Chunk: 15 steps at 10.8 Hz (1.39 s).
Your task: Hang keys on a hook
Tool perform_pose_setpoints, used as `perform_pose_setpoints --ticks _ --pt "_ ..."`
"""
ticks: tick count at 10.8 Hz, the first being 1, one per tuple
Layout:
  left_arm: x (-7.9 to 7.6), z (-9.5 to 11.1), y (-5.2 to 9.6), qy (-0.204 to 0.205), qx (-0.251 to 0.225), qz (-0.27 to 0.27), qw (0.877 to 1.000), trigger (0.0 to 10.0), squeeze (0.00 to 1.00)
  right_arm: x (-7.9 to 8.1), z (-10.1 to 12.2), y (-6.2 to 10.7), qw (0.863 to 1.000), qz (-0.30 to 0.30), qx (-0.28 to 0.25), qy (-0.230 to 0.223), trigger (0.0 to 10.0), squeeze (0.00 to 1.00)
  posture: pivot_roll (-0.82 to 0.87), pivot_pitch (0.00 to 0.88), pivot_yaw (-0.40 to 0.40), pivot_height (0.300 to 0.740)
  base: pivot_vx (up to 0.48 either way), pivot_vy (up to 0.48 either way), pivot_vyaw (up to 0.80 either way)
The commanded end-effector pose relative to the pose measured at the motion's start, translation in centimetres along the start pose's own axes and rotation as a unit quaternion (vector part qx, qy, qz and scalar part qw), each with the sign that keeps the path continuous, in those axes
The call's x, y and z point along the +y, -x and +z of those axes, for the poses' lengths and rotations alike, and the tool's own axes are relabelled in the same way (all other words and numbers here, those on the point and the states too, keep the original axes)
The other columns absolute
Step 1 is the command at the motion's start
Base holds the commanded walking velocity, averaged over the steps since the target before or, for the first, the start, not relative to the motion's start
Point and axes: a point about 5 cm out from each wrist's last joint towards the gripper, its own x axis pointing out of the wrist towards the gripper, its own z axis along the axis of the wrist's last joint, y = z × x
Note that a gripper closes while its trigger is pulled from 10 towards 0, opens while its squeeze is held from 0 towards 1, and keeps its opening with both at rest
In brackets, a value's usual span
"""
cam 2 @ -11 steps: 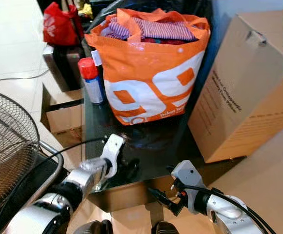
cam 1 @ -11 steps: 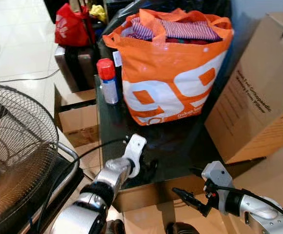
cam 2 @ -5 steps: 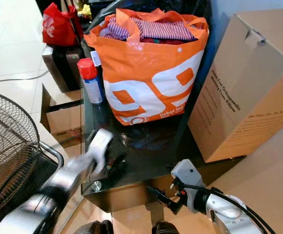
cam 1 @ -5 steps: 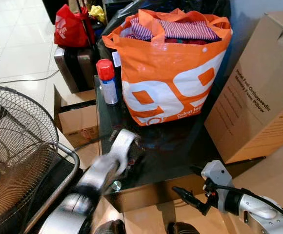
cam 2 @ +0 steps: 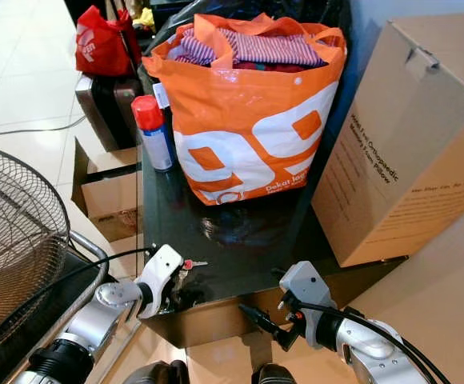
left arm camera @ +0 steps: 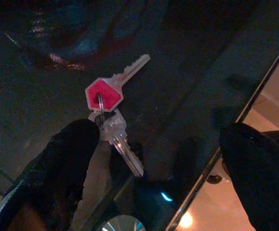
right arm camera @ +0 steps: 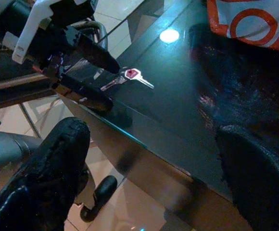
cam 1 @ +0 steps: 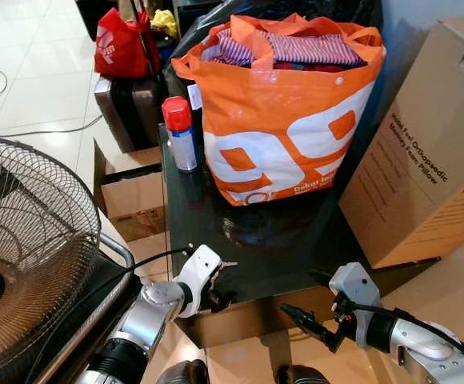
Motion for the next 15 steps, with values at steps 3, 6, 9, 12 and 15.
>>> perform_pose_setpoints --ticks 3,6,9,12,15 --pt "0.0 0.1 -0.1 0.001 0.007 0.004 1.0 10.0 0.0 -0.1 -0.2 0.1 1.0 -0.001 0.007 0.005 10.0 0.0 -0.22 0.105 0.085 0.74 0.0 0.0 0.0" --pt "0.4 1.1 -1.4 -0.009 0.011 -0.002 1.0 10.0 0.0 -0.1 -0.3 0.3 1.0 -0.003 0.009 0.009 10.0 0.0 -0.23 0.102 0.087 0.74 0.0 0.0 0.0" --pt "-0.4 2.5 -2.6 -0.018 0.007 -0.024 1.0 10.0 0.0 -0.2 -0.2 0.5 1.0 -0.004 0.011 0.009 10.0 0.0 -0.24 0.117 0.088 0.74 0.0 0.0 0.0" --pt "-1.9 5.1 -4.0 -0.023 -0.023 -0.037 0.999 10.0 0.0 -0.2 -0.1 0.5 1.0 -0.007 0.01 0.01 10.0 0.0 -0.24 0.123 0.094 0.74 0.0 0.0 0.0" --pt "-2.0 6.4 -4.4 -0.025 -0.046 -0.034 0.998 10.0 0.0 -0.3 0.0 0.3 1.0 -0.009 0.007 0.014 10.0 0.0 -0.24 0.12 0.09 0.74 0.0 0.0 0.0"
